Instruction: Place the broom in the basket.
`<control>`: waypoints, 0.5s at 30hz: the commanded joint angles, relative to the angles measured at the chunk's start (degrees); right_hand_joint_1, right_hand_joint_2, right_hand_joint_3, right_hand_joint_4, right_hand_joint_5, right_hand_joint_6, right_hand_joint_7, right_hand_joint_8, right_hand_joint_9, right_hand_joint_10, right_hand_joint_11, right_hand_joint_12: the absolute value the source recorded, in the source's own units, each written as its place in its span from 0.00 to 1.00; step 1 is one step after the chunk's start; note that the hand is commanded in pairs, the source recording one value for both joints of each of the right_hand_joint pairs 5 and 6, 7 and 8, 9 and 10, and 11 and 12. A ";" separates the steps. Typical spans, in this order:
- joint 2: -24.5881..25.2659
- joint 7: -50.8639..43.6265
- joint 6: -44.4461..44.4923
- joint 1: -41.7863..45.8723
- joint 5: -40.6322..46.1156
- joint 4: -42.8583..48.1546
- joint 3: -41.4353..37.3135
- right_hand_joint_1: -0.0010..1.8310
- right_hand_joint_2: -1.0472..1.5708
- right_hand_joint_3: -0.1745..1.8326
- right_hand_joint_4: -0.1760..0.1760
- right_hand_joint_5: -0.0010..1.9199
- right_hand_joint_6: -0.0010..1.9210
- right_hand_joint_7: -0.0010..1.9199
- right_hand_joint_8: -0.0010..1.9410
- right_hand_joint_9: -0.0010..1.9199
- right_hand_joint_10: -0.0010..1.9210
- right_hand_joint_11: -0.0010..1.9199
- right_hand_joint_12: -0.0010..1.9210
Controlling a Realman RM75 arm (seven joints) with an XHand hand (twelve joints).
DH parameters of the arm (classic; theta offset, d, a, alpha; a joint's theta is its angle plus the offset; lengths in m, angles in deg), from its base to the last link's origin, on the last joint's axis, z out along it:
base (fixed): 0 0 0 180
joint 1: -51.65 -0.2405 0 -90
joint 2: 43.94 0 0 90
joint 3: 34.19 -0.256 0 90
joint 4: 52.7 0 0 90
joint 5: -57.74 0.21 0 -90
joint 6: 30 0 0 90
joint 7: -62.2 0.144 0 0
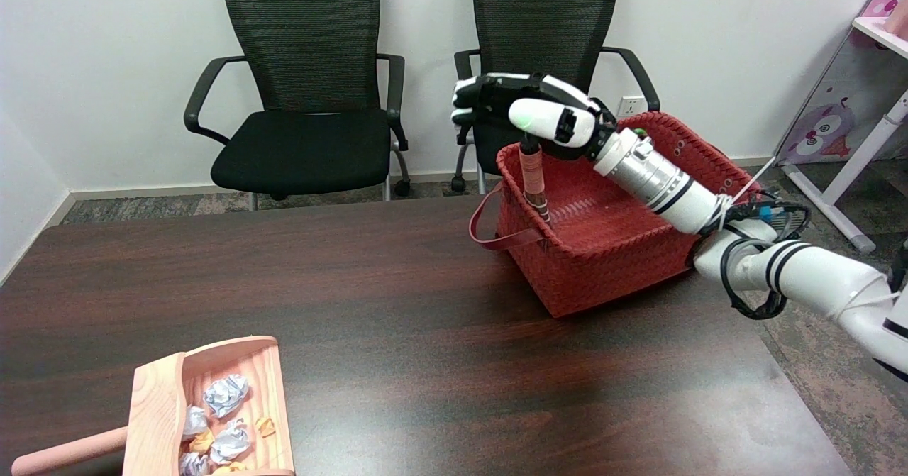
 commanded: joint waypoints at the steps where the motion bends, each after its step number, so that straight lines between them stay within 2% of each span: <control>1: -7.23 -9.39 -6.31 4.57 4.49 -14.49 -11.64 0.40 0.57 0.57 0.10 0.25 0.25 0.25 0.25 0.10 0.10 0.22 0.22; 5: -9.43 -13.62 -7.44 6.58 8.29 -20.08 -13.27 0.41 0.60 0.54 0.01 0.25 0.25 0.25 0.25 0.11 0.11 0.22 0.22; 15: -13.77 -17.64 -14.94 10.77 9.52 -37.39 -15.55 0.42 0.67 0.53 0.00 0.32 0.32 0.32 0.32 0.14 0.14 0.26 0.26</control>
